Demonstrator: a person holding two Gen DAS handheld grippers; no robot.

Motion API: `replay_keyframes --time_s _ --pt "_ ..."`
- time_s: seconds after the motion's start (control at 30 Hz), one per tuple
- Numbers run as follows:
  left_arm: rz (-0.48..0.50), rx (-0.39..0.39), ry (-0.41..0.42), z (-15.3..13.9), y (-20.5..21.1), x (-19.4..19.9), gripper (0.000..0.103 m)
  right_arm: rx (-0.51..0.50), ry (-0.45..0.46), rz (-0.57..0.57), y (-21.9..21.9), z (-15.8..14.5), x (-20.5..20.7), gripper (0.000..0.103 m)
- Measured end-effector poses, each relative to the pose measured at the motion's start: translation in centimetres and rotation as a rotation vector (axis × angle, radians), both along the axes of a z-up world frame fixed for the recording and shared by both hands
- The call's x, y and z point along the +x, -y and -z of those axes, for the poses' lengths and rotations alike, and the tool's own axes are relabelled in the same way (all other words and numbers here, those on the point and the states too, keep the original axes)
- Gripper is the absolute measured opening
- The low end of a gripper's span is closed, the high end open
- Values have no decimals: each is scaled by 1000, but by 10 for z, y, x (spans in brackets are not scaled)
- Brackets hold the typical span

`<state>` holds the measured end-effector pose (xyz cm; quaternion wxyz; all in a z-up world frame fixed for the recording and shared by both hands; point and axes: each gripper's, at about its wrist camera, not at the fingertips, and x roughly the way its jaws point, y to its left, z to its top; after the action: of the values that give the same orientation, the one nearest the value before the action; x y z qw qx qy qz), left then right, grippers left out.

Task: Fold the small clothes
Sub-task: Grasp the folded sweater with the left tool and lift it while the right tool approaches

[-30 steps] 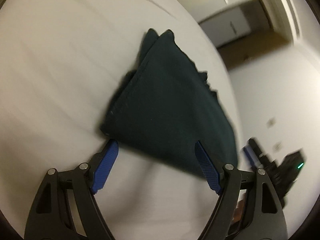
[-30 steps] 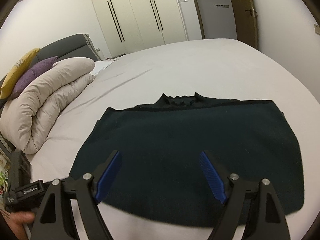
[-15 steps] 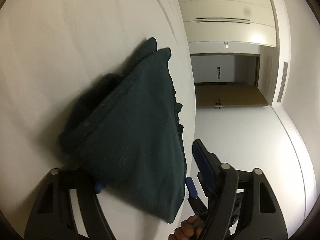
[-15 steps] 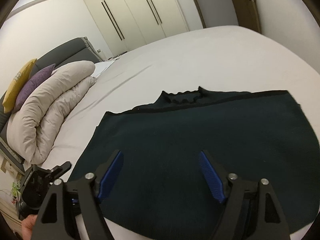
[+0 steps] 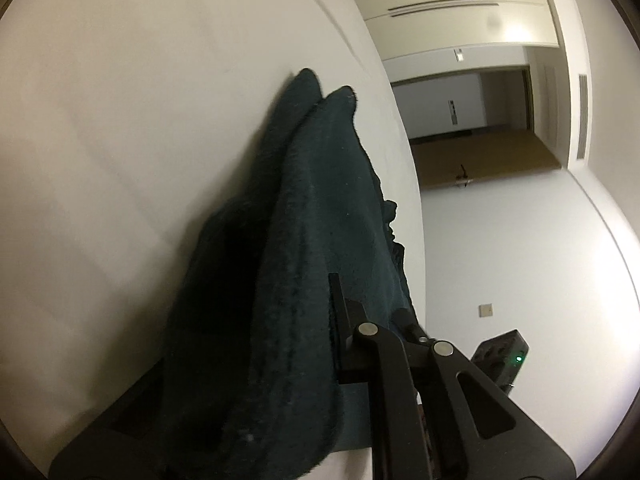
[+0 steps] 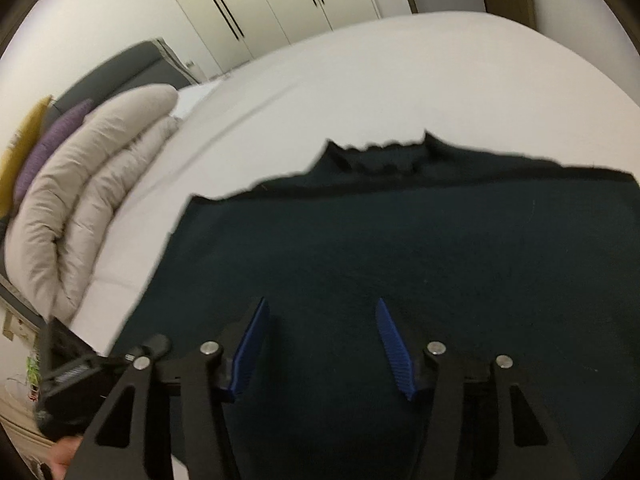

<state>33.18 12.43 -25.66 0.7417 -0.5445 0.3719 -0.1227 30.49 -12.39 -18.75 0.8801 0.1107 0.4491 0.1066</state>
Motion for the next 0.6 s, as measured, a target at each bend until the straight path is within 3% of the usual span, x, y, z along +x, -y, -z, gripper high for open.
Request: replay_keyframes --time_s 0.13,0.23,0.3,0.47,0.53,0.6 --pt "24 96 33 -21 9 9 10 -39 21 -17 -1 6 -3 53" --pt "58 222 87 -54 22 14 10 -3 38 -25 2 6 -5 57" --pt "91 313 135 -83 36 15 11 97 30 -32 15 -1 -7 62" --pt "251 698 319 -152 129 27 11 397 27 32 88 -27 -13 73" --pt "340 888 412 -162 186 25 11 550 -3 40 116 -27 -9 78" --pt "418 974 451 -153 228 20 11 701 -24 30 137 -24 -5 82"
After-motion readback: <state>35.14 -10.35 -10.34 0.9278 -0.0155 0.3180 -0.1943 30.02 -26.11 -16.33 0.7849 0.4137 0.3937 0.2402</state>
